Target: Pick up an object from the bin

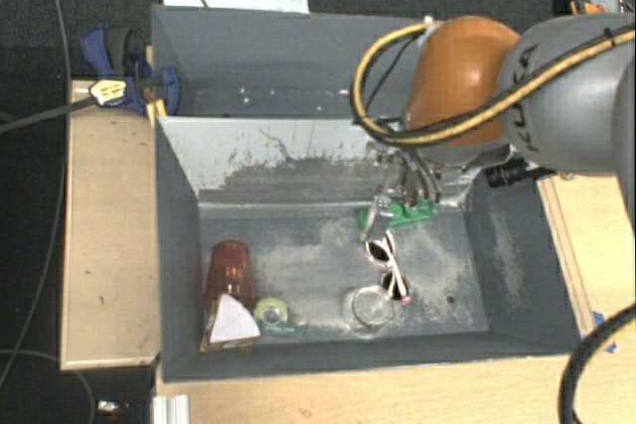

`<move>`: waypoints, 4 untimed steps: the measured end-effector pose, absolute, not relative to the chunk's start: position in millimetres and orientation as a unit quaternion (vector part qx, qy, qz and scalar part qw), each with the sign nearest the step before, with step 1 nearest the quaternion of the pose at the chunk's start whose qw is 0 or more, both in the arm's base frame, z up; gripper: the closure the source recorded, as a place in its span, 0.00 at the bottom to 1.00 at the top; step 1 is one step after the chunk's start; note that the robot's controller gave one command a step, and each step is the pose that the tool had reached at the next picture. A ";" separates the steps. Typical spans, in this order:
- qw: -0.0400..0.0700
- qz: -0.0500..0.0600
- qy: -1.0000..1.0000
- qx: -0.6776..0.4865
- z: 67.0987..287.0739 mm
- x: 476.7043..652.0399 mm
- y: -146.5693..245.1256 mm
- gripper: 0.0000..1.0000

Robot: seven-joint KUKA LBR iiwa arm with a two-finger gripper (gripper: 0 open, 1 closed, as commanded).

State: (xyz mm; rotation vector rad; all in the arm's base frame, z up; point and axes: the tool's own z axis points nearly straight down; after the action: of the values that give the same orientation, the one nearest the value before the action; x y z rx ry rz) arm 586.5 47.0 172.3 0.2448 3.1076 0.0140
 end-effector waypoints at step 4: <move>0.024 0.008 0.991 0.130 132.3 578.7 -6.2 0.00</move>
Offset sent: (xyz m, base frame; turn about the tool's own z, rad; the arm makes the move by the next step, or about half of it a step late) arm -0.0111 -0.0235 -0.0238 0.0299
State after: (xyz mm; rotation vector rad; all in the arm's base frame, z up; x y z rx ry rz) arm 578.7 -6.2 132.3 0.4021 3.0679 0.0239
